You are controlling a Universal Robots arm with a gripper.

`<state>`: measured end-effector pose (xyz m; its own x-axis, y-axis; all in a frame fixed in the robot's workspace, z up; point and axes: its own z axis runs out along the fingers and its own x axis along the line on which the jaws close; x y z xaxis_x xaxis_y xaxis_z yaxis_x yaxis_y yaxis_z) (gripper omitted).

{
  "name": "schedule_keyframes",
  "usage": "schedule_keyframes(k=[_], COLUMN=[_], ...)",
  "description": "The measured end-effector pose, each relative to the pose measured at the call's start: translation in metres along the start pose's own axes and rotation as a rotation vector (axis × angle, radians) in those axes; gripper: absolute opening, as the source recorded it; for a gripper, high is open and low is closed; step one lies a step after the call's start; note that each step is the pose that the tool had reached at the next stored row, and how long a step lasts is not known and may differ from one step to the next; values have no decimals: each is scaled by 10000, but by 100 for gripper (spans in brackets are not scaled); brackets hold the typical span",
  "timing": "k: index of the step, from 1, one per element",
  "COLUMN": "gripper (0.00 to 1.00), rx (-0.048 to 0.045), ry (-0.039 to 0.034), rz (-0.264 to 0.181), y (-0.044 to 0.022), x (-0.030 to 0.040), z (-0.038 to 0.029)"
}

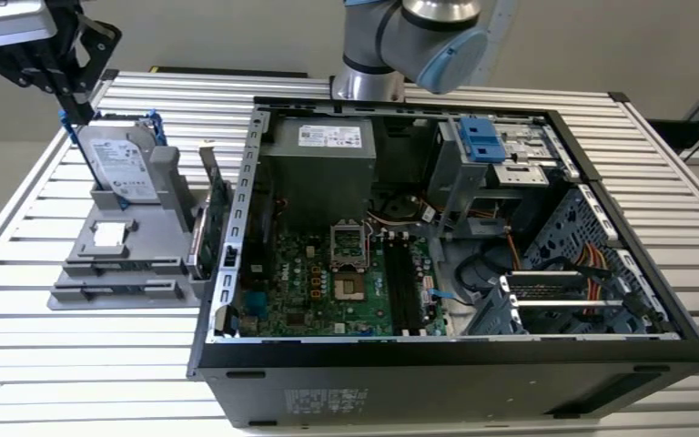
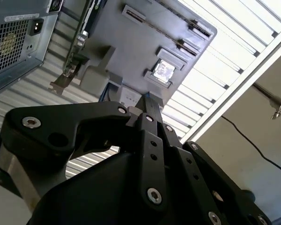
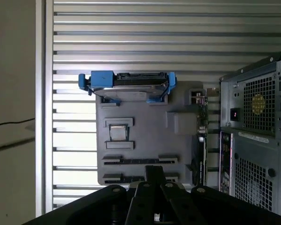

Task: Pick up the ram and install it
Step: 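Reach for the ram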

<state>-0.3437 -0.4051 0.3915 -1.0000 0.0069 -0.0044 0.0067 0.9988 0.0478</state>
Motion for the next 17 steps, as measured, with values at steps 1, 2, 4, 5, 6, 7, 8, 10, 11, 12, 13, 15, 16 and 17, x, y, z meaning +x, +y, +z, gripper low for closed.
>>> schedule_keyframes(k=[1, 2, 4, 5, 6, 7, 8, 10, 11, 12, 13, 15, 16, 17], gripper=[0, 0, 0, 0, 0, 0, 0, 0, 0, 0, 0, 0, 0, 0], rx=[0, 0, 0, -1, 0, 0, 0, -1, -1, 0, -1, -1, 0, 0], ry=[0, 0, 0, 0, 0, 0, 0, 0, 0, 0, 0, -1, 0, 0], rz=[0, 0, -1, -1, -1, -1, -1, -2, -2, -2, -2, -2, -2, -3], y=[-15, -29, -58, -72, -83, -94, -106, -123, -128, -132, -136, -146, -152, -157], x=[0, 0, -1, -1, -1, -1, -1, -1, -1, -1, -1, -1, -1, -1], z=[0, 0, 0, 0, 1, 1, 1, 2, 2, 2, 3, 3, 3, 3])
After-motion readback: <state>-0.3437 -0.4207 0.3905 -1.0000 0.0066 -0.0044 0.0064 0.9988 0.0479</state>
